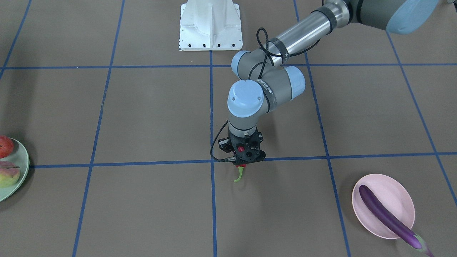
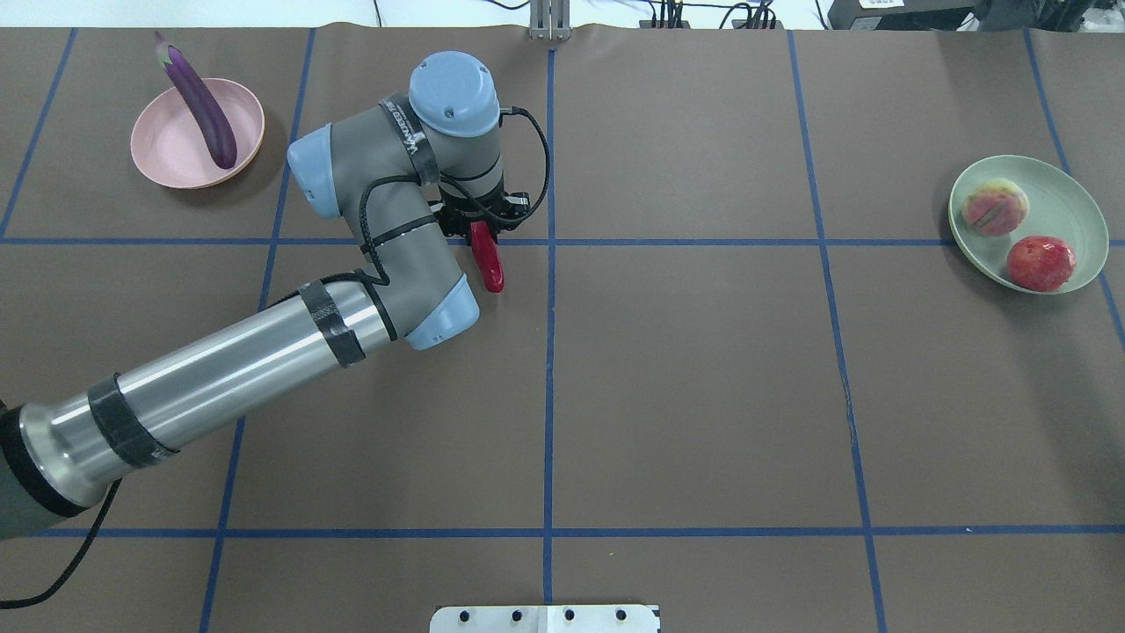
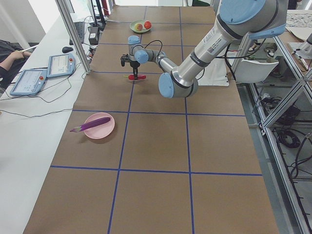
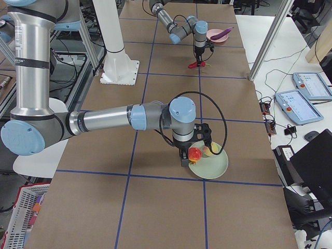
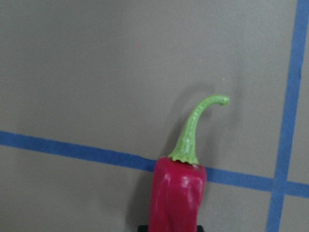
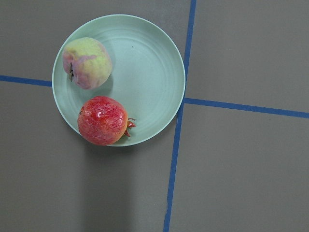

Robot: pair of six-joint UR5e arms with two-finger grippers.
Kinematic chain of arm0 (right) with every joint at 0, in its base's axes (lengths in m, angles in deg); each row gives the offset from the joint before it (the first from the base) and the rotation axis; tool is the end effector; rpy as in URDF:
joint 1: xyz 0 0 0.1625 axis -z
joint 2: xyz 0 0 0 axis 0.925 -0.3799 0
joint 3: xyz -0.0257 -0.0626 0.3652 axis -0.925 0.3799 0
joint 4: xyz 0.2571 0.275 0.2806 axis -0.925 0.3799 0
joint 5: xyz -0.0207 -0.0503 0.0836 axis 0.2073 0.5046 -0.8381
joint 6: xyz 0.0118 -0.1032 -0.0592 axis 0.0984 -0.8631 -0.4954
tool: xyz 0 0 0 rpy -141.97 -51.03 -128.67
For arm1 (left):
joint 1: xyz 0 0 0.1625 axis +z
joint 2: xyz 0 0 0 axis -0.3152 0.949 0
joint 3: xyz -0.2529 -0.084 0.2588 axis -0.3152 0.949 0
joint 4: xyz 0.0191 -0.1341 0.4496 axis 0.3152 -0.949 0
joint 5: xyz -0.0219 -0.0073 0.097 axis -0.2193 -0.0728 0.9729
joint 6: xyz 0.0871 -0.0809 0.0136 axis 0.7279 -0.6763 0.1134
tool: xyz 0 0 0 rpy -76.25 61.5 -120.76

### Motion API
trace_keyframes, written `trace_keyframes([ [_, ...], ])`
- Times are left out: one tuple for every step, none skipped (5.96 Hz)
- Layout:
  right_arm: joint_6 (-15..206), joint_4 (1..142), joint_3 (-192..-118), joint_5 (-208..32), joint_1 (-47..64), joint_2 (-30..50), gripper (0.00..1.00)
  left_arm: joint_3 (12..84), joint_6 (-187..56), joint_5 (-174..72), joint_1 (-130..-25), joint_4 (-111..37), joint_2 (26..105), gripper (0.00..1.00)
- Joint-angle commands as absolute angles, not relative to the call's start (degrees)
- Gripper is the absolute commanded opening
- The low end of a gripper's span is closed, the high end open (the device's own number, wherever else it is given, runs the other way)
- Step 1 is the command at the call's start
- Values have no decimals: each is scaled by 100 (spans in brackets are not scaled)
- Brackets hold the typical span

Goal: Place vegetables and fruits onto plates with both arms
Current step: 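Carry the chili pepper to the pink plate and release it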

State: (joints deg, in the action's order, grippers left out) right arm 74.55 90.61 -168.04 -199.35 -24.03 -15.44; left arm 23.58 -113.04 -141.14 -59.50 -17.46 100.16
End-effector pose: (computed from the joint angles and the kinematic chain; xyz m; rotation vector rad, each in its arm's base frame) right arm 0.0654 -0.5149 0.5221 0.1232 -0.7642 -0.0757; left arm 0.5712 -0.6169 0.1761 0.0656 0.7446 -0.1019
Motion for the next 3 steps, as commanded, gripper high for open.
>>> trace_keyframes([
  [7454,9057,-16802,-19936,-2383,-1541,100,2404,-9053,-14128,-6938,-1354,9701,0],
  [7463,9057,-16802,-19936,-2374,-1533,100,2299,-8284,-14128,-7553,-1397,9315,0],
  [7463,9057,-16802,-19936,-2356,-1532,100,1820,-7519,-14128,-7985,-1694,9199,0],
])
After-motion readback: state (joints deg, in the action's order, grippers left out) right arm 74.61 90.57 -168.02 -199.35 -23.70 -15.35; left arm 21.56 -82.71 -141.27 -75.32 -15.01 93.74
